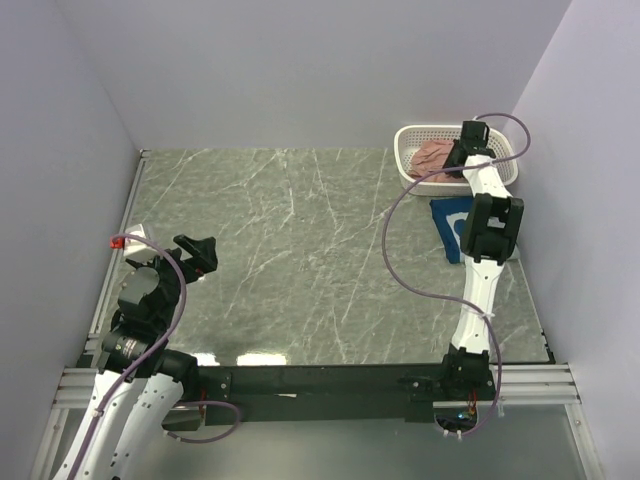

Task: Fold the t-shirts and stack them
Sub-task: Grab the tshirt from the pile, then move the tshirt to the center of the board

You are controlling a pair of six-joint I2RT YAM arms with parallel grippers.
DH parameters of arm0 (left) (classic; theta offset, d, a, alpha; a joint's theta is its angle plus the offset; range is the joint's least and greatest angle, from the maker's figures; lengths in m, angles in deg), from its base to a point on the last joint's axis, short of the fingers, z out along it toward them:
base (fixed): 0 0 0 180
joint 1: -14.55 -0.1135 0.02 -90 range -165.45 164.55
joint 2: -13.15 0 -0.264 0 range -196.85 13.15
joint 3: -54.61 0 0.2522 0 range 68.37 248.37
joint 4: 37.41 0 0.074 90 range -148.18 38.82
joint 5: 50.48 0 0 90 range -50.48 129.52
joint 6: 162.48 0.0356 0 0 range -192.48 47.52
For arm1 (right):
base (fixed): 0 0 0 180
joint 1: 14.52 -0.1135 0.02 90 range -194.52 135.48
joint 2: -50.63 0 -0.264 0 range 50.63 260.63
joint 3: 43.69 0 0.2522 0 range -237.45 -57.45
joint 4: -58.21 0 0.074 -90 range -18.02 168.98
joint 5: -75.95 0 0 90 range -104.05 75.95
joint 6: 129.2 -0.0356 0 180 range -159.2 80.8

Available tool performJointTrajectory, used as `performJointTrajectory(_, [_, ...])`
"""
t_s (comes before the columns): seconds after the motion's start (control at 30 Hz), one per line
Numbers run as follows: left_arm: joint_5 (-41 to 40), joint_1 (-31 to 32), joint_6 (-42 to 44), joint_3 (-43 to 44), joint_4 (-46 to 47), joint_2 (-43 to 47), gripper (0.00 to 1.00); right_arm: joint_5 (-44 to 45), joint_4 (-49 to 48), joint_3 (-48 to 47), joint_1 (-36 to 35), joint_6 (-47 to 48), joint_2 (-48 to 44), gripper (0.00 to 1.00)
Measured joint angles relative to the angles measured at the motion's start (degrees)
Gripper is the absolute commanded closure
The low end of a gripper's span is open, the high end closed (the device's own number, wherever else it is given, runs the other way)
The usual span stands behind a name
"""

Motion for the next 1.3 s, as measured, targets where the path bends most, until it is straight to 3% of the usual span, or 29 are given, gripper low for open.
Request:
performJointTrajectory(0.23, [0.07, -0.09, 0.0, -0.02, 0.0, 0.09, 0.01, -0.72, -1.16, 4.92, 0.13, -0.04, -6.34, 1.0])
performJointTrajectory(0.43, [-0.02, -0.09, 0.0, -0.02, 0.02, 0.85, 0.01, 2.47, -3.1, 8.24, -1.9, 1.64, -21.55, 1.0])
performJointTrajectory(0.7, [-0.02, -0.09, -0.2, -0.02, -0.07, 2.05, 0.0, 5.16, -5.75, 7.52, -15.89, 7.1, -42.86, 1.0])
performJointTrajectory(0.8, [0.09, -0.13, -0.22, -0.02, -0.11, 2.08, 0.01, 4.11, -6.93, 11.96, -22.75, 7.17, -50.47, 1.0])
performJointTrajectory(0.9, [0.39, -0.15, -0.31, -0.02, -0.2, 2.01, 0.01, 2.99, -8.94, 21.9, -28.83, 5.03, -58.69, 0.88])
performJointTrajectory(1.0, [0.76, -0.22, -0.55, -0.02, -0.35, 1.55, 0.01, 2.54, -10.34, 33.92, -34.77, 1.66, -64.67, 0.57])
performJointTrajectory(1.03, [1.05, -0.31, -0.68, 0.0, -0.48, 1.25, 0.01, 2.27, -10.56, 37.73, -37.55, 0.28, -65.72, 0.39])
performJointTrajectory(1.07, [1.4, -0.39, -0.72, 0.0, -0.5, 0.9, 0.01, 1.79, -10.71, 40.74, -40.28, -1.01, -65.99, 0.34])
performJointTrajectory(1.13, [2.08, -0.52, -0.9, 0.0, -0.57, -0.11, 0.01, 0.46, -11.19, 46.47, -46.8, -2.75, -65.4, 0.28])
performJointTrajectory(1.3, [4.63, -0.57, -1.97, 0.0, -1.25, -3.58, 0.01, -1.14, -7.54, 55.6, -57.86, -5.88, -62.2, 0.25])
